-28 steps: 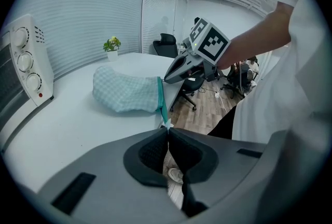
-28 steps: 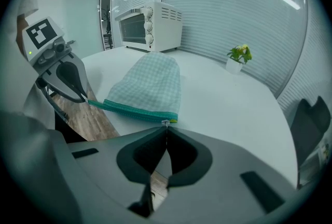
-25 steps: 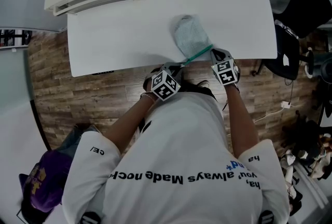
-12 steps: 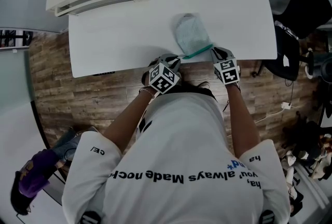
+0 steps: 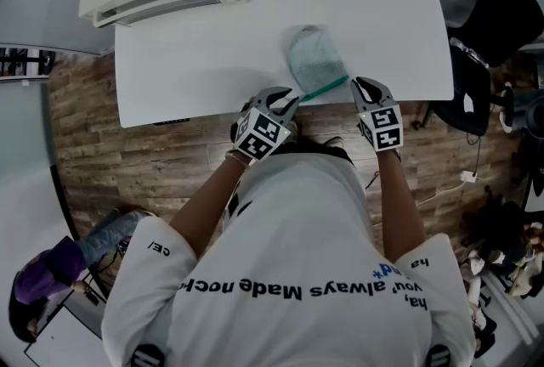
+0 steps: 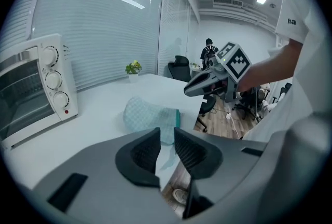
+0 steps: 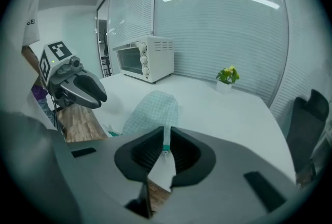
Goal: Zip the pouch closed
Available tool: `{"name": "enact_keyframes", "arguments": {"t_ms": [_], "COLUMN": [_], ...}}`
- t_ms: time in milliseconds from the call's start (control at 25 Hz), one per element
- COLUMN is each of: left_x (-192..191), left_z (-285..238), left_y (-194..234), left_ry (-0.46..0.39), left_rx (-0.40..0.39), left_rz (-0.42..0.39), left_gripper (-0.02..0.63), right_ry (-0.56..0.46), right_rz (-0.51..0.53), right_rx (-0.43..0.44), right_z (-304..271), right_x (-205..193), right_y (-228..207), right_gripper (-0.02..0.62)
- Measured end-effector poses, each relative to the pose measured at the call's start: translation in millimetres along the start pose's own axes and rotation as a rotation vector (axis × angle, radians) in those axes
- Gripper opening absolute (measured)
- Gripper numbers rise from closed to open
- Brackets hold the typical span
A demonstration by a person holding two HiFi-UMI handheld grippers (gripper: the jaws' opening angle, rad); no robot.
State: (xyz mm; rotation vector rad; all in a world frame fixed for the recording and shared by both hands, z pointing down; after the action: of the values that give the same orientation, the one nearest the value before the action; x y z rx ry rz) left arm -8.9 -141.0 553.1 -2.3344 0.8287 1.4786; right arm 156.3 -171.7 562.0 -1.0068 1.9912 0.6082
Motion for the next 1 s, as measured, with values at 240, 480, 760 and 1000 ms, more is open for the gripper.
{"name": "enact_keyframes", "arguments": {"t_ms": [240, 480, 760, 1000], "left_x": [55, 110, 150, 182], "left_z": [21, 46, 68, 87], "left_y": [8, 16, 17, 13], "left_ry": [-0.149, -0.284, -0.391, -0.472], "left_rx": [0.054, 0.100, 0.137, 0.169], "left_rz": [0.052, 0.058, 0.076, 0.084], "left_gripper": [0.087, 0.087, 0.087, 0.087], "right_ry": [-0.096, -0.188, -0.270, -0.337], "right_rz": [0.014, -0.011, -0.048, -0.046], "right_rx": [0.001, 0.002, 0.021, 0.039], "right_z": [28, 55, 84, 107], "right_x": [45, 87, 123, 150], "right_y": [8, 13, 19, 25], "right_gripper": [0.043, 0.032, 0.028, 0.025]}}
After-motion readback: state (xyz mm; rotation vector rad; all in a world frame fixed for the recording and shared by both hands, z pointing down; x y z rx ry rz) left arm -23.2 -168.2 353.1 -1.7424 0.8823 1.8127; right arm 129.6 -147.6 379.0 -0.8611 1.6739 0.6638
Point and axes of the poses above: the fingertips, and each gripper's own axes: z backward along the fingers, y to its left, x out of its top, the point moved 2 cm from there along z, backward along the fingers, and after that the axes turned 7 degrees about -y, right-handed, at the moved point
